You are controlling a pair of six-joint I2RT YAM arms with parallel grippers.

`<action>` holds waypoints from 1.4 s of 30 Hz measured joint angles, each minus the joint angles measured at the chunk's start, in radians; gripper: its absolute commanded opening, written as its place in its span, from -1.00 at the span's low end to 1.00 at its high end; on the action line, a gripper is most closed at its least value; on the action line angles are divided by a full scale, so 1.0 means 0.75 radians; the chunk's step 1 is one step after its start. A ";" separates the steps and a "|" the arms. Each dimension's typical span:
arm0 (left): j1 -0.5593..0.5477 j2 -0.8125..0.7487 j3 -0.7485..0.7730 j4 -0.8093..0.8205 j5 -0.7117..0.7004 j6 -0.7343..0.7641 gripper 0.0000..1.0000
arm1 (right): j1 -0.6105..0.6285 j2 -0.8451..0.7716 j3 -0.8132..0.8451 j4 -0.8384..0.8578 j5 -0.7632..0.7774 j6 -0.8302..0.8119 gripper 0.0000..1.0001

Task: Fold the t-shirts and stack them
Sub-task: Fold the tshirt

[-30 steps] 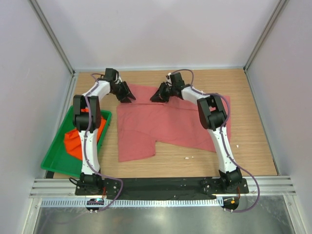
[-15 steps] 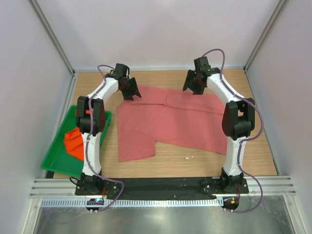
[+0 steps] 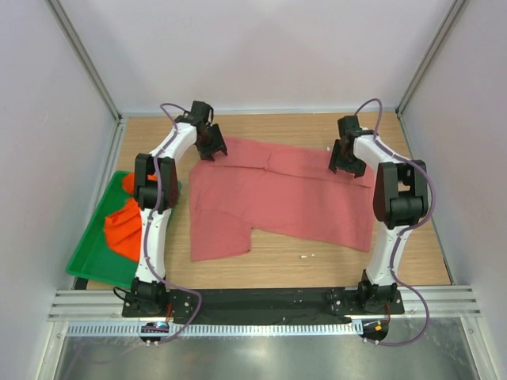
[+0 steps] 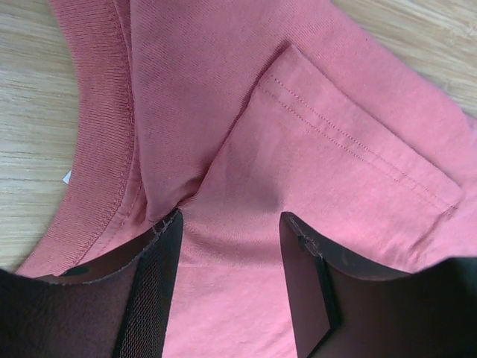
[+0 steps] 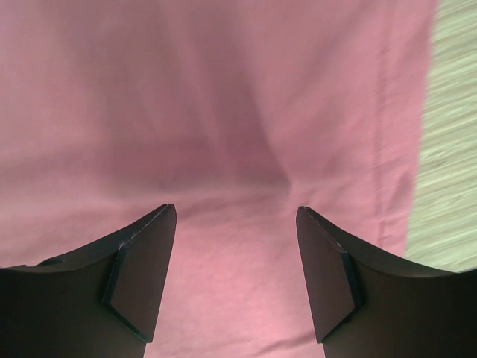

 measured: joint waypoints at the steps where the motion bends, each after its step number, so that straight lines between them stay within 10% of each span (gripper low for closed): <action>1: 0.002 0.005 0.010 -0.006 0.003 -0.004 0.14 | -0.020 0.000 0.001 0.022 0.004 0.000 0.43; 15: 0.036 0.074 0.111 -0.028 0.084 -0.103 0.15 | -0.084 0.161 0.132 0.110 0.017 -0.009 0.43; 30: 0.046 0.129 0.176 0.083 0.160 -0.209 0.28 | -0.089 0.568 0.775 0.130 0.034 -0.230 0.57; 36: -0.017 -0.004 0.036 0.050 0.017 -0.125 0.44 | -0.101 0.542 0.823 -0.018 0.064 -0.211 0.99; 42: -0.105 -0.404 -0.223 -0.068 -0.204 0.032 0.32 | -0.153 0.178 0.548 -0.145 0.023 -0.100 0.99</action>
